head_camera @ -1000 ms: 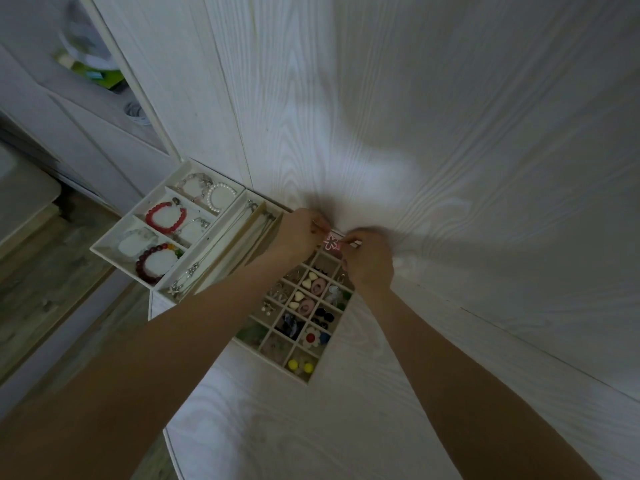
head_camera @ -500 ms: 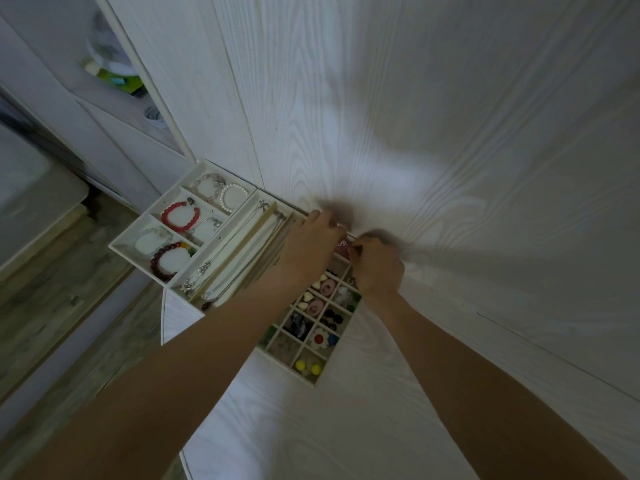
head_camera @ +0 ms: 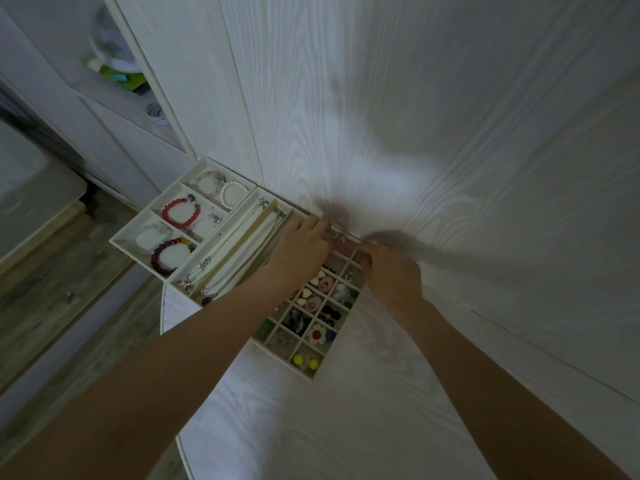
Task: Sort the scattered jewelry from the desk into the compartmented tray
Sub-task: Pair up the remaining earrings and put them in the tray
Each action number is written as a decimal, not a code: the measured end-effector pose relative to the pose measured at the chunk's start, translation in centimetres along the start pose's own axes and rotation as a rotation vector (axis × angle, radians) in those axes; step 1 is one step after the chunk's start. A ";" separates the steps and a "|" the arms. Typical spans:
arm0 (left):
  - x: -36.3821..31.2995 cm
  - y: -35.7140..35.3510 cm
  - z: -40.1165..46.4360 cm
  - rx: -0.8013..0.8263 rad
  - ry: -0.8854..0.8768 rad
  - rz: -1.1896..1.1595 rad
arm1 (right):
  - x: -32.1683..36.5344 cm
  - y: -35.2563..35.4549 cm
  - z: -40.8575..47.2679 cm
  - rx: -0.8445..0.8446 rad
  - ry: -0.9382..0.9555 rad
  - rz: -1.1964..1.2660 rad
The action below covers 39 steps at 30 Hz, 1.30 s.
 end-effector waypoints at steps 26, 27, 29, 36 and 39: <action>-0.8 -0.5 0.4 0.087 0.068 -0.013 | 2.1 0.5 0.7 -0.078 0.130 -0.328; -0.8 -0.7 0.6 0.122 0.086 -0.022 | 2.1 0.6 0.6 -0.101 0.156 -0.345; -0.8 -0.9 0.7 0.195 0.104 -0.031 | 2.0 0.4 0.7 -0.022 0.144 -0.335; -0.9 -0.2 0.4 0.208 0.109 -0.063 | 1.4 0.2 1.4 0.078 0.043 -0.310; -0.8 0.4 0.2 0.170 0.102 -0.088 | 1.2 0.2 1.6 0.079 0.035 -0.290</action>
Point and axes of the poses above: each hand's wrist, its own z-axis towards the middle knuckle, its own y-axis out of the back of the hand, x = y × z, the point moved 2 cm from there along z, towards the middle knuckle, and after that the axes turned 13 degrees about x, right-handed, at the moved point
